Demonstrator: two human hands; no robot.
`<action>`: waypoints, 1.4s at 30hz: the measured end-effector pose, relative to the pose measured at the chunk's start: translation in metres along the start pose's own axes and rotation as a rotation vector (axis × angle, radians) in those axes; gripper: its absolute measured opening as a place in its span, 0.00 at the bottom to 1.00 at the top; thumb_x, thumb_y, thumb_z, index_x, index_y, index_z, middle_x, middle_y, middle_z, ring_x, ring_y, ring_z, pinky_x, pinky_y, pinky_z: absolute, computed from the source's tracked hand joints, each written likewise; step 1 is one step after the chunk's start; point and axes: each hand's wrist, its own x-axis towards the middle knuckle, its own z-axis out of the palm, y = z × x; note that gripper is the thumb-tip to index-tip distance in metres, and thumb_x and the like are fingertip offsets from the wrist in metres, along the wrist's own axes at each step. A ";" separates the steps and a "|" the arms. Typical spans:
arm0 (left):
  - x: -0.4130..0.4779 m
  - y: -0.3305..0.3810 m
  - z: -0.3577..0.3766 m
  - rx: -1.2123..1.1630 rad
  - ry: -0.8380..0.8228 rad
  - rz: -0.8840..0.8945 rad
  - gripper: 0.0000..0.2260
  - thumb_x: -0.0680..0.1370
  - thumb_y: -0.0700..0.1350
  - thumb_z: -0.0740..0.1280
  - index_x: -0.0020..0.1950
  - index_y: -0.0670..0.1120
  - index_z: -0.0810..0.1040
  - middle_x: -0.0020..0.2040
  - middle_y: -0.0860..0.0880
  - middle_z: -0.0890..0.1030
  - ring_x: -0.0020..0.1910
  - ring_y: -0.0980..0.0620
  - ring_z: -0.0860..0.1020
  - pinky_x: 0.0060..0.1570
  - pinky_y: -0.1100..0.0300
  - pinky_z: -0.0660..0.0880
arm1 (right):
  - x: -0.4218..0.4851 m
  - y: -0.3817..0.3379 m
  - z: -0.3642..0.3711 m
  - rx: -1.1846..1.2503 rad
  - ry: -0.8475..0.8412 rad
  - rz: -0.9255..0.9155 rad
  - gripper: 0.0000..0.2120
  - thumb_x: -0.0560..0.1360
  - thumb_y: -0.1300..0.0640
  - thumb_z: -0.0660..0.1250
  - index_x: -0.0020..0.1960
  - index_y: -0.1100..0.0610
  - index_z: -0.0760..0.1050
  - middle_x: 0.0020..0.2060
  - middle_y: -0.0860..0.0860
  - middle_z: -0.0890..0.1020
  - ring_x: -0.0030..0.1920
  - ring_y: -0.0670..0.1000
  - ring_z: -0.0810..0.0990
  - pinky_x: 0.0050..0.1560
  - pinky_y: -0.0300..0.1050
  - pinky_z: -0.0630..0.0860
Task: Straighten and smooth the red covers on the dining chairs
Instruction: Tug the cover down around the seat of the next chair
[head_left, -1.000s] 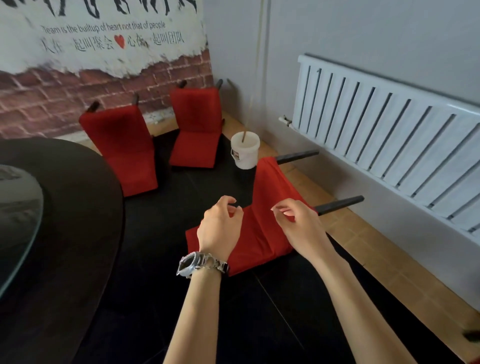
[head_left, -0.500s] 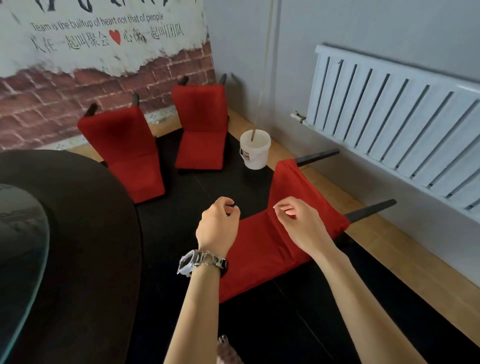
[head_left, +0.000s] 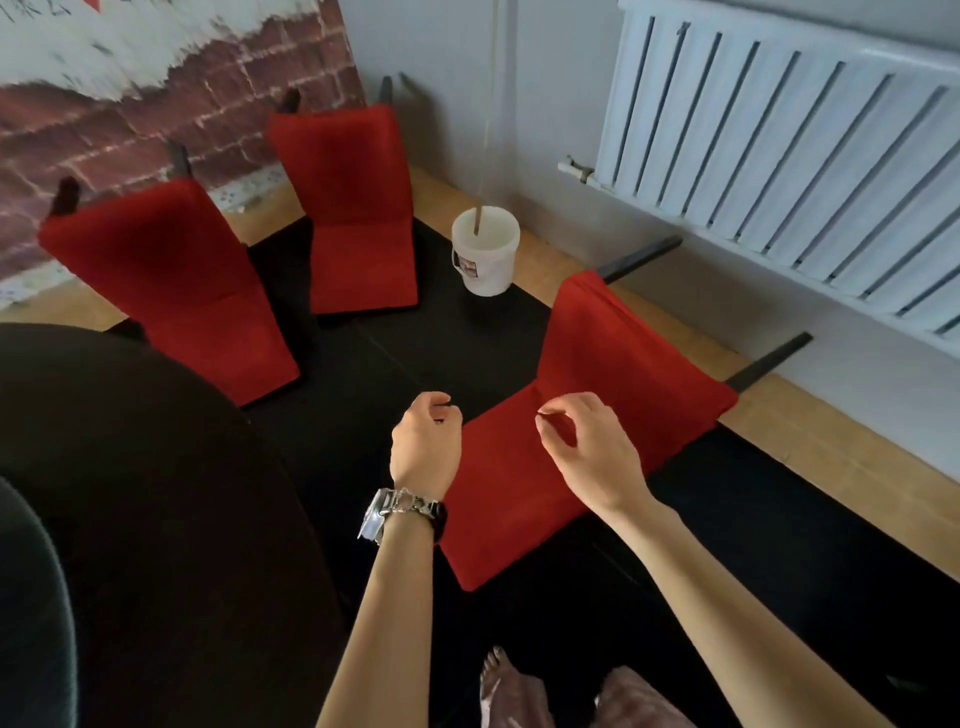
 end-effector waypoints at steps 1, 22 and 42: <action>0.007 -0.006 0.003 -0.012 -0.006 -0.007 0.14 0.80 0.46 0.60 0.66 0.48 0.73 0.60 0.52 0.77 0.40 0.61 0.74 0.34 0.64 0.70 | 0.004 0.001 0.007 -0.055 -0.005 -0.026 0.12 0.79 0.49 0.61 0.59 0.52 0.75 0.58 0.46 0.76 0.57 0.48 0.74 0.55 0.45 0.72; 0.156 -0.203 0.168 0.019 0.096 -0.150 0.13 0.82 0.46 0.57 0.64 0.46 0.73 0.58 0.48 0.78 0.46 0.55 0.75 0.43 0.60 0.69 | 0.067 0.205 0.221 -0.480 -0.403 -0.354 0.14 0.80 0.51 0.60 0.62 0.54 0.74 0.64 0.51 0.72 0.63 0.53 0.71 0.61 0.50 0.67; 0.241 -0.452 0.310 0.081 0.070 -0.201 0.06 0.80 0.50 0.62 0.54 0.51 0.75 0.55 0.52 0.80 0.47 0.56 0.75 0.38 0.62 0.67 | 0.073 0.391 0.449 -0.586 -0.590 -0.496 0.15 0.81 0.49 0.56 0.64 0.54 0.71 0.62 0.50 0.70 0.60 0.51 0.70 0.59 0.48 0.67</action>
